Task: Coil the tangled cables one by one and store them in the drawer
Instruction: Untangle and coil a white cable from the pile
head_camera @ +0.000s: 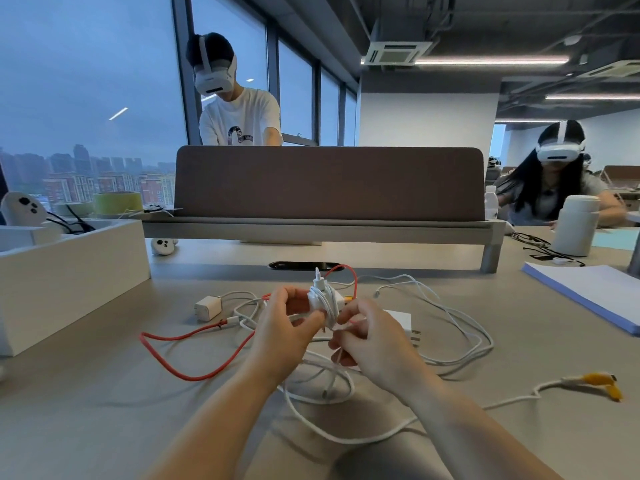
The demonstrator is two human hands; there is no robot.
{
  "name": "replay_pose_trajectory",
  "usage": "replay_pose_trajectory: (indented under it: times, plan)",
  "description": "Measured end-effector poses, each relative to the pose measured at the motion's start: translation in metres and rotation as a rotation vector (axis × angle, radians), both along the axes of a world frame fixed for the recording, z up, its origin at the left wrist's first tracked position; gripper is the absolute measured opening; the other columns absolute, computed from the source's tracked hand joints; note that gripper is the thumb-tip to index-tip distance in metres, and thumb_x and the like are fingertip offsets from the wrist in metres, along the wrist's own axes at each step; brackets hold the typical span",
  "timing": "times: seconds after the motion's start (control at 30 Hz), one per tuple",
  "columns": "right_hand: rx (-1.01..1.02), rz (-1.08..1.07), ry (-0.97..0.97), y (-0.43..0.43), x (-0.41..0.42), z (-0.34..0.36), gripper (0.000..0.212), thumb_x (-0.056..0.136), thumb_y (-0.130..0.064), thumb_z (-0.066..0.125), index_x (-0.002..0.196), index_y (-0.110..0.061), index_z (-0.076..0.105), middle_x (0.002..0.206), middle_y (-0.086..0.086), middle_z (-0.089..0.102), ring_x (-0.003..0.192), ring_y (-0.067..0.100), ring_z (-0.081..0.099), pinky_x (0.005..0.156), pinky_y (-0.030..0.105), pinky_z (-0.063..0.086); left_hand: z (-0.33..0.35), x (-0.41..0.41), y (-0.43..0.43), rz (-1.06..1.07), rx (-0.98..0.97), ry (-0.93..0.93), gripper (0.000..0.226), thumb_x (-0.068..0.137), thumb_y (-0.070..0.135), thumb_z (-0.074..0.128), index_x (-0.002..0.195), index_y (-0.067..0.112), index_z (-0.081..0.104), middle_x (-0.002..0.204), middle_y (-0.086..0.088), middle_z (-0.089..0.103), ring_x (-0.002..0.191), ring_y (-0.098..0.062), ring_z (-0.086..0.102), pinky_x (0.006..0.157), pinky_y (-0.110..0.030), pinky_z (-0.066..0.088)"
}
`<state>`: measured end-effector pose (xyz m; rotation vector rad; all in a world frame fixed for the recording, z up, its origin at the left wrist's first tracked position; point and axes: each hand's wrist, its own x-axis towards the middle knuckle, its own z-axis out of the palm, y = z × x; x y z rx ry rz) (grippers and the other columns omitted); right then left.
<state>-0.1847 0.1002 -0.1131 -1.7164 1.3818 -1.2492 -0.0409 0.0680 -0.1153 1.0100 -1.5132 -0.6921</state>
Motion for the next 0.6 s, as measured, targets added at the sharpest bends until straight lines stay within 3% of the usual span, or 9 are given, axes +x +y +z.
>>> replay_pose_trajectory:
  times: [0.07, 0.2, 0.3, 0.4, 0.6]
  plan:
    - [-0.002, 0.054, 0.058, 0.002, 0.0, 0.003, 0.018, 0.092, -0.002, 0.05, 0.087, -0.016, 0.06, 0.078, 0.007, 0.069, 0.063, 0.012, 0.066, 0.067, 0.028, 0.058, -0.001, 0.001, -0.001, 0.011, 0.015, 0.01, 0.028, 0.082, 0.004, 0.069, 0.098, 0.021, 0.054, 0.098, 0.004, 0.063, 0.083, 0.004, 0.061, 0.074, -0.012, 0.05]
    - [-0.011, 0.181, 0.131, 0.004, 0.002, 0.001, 0.037, 0.092, 0.009, 0.039, 0.087, -0.017, 0.064, 0.081, -0.001, 0.064, 0.072, 0.007, 0.064, 0.076, 0.023, 0.056, -0.001, 0.003, -0.003, 0.032, 0.063, 0.027, 0.027, 0.082, 0.007, 0.069, 0.101, 0.019, 0.054, 0.099, 0.002, 0.062, 0.088, -0.006, 0.06, 0.077, -0.019, 0.049]
    - [-0.113, 0.14, 0.255, 0.003, -0.002, -0.002, 0.025, 0.089, 0.001, 0.056, 0.099, -0.019, 0.065, 0.084, -0.007, 0.068, 0.08, 0.004, 0.067, 0.081, 0.02, 0.053, -0.001, 0.005, -0.003, 0.019, 0.083, 0.028, 0.027, 0.082, 0.008, 0.069, 0.101, 0.02, 0.054, 0.099, 0.003, 0.063, 0.087, -0.004, 0.06, 0.072, -0.015, 0.049]
    - [-0.187, 0.07, 0.263, 0.001, -0.003, -0.003, 0.018, 0.089, -0.004, 0.06, 0.098, -0.017, 0.069, 0.08, -0.011, 0.066, 0.075, 0.0, 0.066, 0.072, 0.012, 0.049, -0.001, 0.004, -0.002, 0.0, 0.092, 0.009, 0.028, 0.082, 0.008, 0.07, 0.095, 0.025, 0.053, 0.097, 0.005, 0.064, 0.087, -0.002, 0.062, 0.072, -0.015, 0.049]
    - [-0.228, -0.002, 0.202, -0.002, -0.007, -0.004, 0.015, 0.092, -0.011, 0.059, 0.094, -0.024, 0.067, 0.082, -0.007, 0.068, 0.073, 0.004, 0.065, 0.071, 0.022, 0.056, 0.002, 0.005, 0.0, -0.064, 0.173, 0.095, 0.03, 0.081, 0.007, 0.07, 0.106, 0.016, 0.055, 0.1, 0.001, 0.067, 0.091, -0.008, 0.065, 0.074, -0.018, 0.05]
